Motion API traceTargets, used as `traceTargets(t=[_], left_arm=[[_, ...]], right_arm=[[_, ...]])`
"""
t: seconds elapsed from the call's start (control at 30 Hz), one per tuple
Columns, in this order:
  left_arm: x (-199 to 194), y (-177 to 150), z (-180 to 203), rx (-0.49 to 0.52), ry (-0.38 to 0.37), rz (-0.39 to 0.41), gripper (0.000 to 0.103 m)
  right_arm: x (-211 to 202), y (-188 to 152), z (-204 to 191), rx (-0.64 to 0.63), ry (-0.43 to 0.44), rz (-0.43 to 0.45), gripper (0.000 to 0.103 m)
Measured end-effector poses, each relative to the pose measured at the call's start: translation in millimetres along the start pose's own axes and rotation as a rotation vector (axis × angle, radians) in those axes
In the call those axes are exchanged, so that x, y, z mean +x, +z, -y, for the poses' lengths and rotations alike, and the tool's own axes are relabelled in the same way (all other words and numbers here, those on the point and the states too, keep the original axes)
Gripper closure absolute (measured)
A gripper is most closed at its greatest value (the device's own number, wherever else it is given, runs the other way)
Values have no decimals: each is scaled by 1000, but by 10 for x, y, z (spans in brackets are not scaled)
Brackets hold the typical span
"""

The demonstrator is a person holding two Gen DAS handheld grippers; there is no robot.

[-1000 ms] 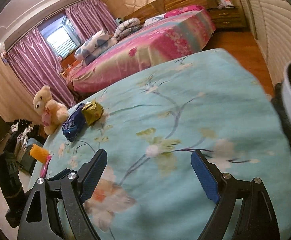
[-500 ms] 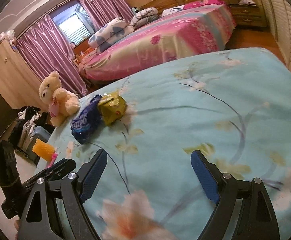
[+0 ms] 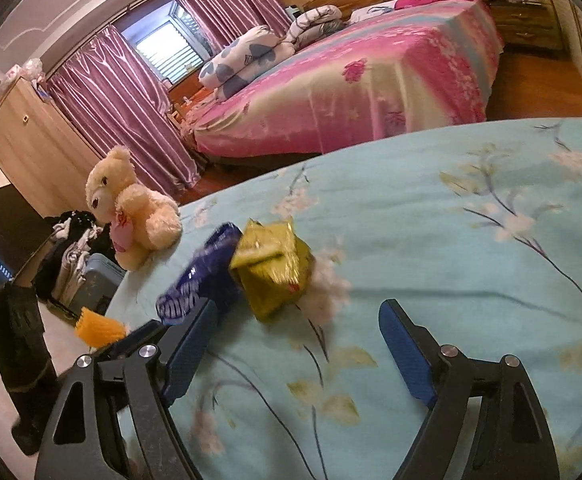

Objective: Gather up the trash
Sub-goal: 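Move both open tools back toward the blue and yellow snack packets, then grasp the blue Ampo bag with left tool while right tool grasps the yellow packet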

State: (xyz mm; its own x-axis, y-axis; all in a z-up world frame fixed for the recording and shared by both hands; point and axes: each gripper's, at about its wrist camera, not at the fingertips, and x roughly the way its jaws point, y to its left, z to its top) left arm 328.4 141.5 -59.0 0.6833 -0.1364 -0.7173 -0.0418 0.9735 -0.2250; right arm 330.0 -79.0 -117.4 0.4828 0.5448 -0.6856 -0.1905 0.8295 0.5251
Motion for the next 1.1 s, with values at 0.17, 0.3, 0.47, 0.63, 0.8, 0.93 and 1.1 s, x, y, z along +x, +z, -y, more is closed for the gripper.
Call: traceTargets(t=[0.17,0.3,0.47,0.63,0.8,0.93,1.1], left_arm=[[185,30,-41,-7,-13,-18,52],[216,29,-17,0,-6,-19,68],[131,-9,91,33,-3,5,73],[1,-110,258,44,-40,17,75],[-89,-280,487,46,-93,12,75],[-132,-411,702,67,-137,-8,75],[-176,-517,961,112,-188,-16,75]], right_arm=[[188,120,17,29,28,-11,40],[281,148,-4,19,45,-30,69],[126,66,-67,-31,65,-18,84],[-166,-55,7,-28,65,6,86],[-511,-200,172,-4,57,29,86],[-815,-348,335,21,43,48,86],[-1178,-504,526,52,8,86,86]])
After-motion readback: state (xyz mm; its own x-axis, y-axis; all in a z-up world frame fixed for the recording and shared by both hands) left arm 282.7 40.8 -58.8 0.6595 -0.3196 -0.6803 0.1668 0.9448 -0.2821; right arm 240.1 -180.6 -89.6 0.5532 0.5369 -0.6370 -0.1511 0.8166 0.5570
